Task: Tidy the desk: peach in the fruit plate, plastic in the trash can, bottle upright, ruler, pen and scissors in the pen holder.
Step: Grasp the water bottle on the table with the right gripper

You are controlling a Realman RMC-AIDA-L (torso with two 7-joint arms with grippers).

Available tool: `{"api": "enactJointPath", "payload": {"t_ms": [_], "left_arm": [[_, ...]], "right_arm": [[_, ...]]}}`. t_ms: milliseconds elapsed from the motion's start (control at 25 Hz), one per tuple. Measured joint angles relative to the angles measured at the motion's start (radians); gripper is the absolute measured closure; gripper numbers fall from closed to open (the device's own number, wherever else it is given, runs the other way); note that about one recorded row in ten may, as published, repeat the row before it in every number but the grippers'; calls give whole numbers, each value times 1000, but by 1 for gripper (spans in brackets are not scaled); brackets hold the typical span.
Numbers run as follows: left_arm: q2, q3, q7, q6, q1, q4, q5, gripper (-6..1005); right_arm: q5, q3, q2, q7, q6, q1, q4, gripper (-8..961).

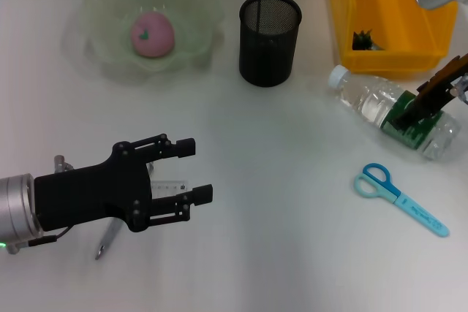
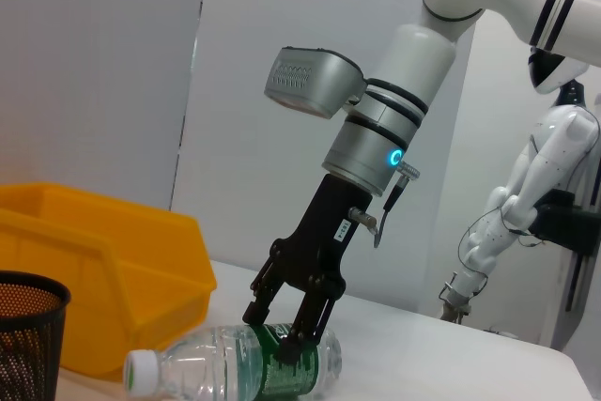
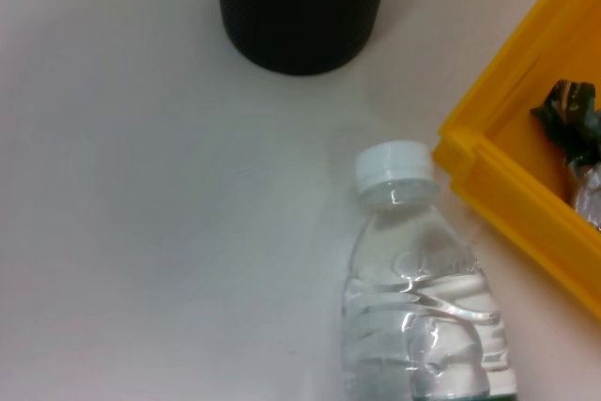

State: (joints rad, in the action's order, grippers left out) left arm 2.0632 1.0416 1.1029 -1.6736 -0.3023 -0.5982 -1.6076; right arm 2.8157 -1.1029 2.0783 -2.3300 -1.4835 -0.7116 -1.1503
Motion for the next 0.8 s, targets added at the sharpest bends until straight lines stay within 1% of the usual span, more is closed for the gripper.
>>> {"api": "enactJointPath", "payload": {"t_ms": [560,800], "left_arm": [[0,-2,-3,11,-5,0,7,241],[0,-2,-4,11,-8,0,7,242]], "right_arm": [[-3,-10,-1,14,102,-14,112,142],[-4,-20,-1,15,123,-18,138,143]]}}
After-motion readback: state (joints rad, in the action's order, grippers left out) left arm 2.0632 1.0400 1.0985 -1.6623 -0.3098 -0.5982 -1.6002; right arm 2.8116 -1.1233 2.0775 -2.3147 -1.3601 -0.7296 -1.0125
